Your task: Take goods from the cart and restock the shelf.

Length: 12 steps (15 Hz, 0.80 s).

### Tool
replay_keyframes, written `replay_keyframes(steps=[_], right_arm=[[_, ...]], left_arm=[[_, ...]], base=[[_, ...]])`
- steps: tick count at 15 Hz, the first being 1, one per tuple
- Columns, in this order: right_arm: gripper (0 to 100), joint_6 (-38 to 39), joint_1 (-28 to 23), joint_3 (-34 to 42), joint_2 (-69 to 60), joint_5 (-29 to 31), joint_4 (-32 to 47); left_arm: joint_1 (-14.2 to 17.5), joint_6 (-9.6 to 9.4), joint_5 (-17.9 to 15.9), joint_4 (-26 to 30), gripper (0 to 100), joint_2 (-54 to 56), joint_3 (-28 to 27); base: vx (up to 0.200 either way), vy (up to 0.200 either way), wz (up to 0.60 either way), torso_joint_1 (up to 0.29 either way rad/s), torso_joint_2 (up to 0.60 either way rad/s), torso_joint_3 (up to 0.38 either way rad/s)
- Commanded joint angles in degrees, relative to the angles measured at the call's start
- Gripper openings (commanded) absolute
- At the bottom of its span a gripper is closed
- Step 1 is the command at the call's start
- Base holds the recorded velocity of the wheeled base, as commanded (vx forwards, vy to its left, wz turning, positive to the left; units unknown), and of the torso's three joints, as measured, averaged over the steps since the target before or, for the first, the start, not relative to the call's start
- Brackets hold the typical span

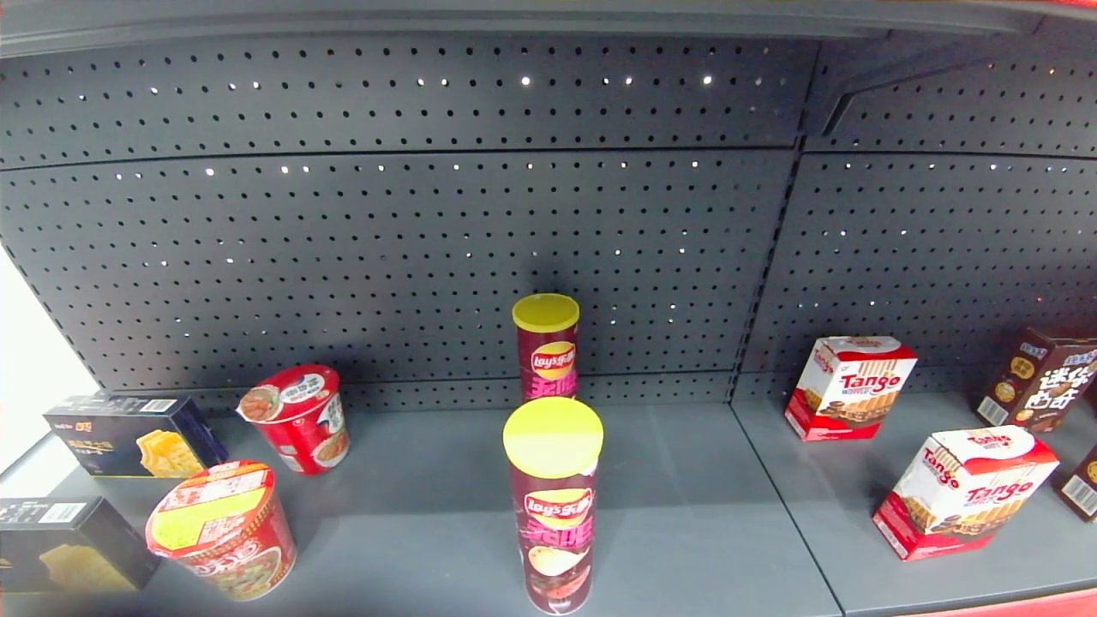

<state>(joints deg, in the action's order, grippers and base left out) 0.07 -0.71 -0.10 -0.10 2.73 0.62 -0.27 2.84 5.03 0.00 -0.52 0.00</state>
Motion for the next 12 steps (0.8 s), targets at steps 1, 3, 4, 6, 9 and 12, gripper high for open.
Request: replay_keyframes(steps=[1,3,4,6,9,12], right_arm=[[100,0.0,0.0,0.0,0.1,0.0,0.0],[100,0.0,0.0,0.0,0.1,0.0,0.0],[100,0.0,0.0,0.0,0.1,-0.1,0.0],[100,0.0,0.0,0.0,0.1,-0.1,0.0],[100,0.0,0.0,0.0,0.1,-0.1,0.0],[100,0.0,0.0,0.0,0.1,-0.1,0.0]], left_arm=[[0.0,0.15,0.2,0.0,100,0.0,0.0],[0.0,-0.2,0.0,0.0,100,0.0,0.0],[0.0,0.06,0.1,0.0,100,0.0,0.0],[0.0,0.15,0.3,0.0,100,0.0,0.0],[0.0,0.15,0.3,0.0,100,0.0,0.0],[0.0,0.06,0.1,0.0,100,0.0,0.0]], base=[[0.0,0.0,0.0,0.0,0.0,0.0],[0.0,0.0,0.0,0.0,0.0,0.0],[0.0,0.0,0.0,0.0,0.0,0.0],[-0.2,0.0,0.0,0.0,0.0,-0.002],[-0.067,0.0,0.0,0.006,0.0,0.002],[0.0,0.0,0.0,0.0,0.0,0.0]])
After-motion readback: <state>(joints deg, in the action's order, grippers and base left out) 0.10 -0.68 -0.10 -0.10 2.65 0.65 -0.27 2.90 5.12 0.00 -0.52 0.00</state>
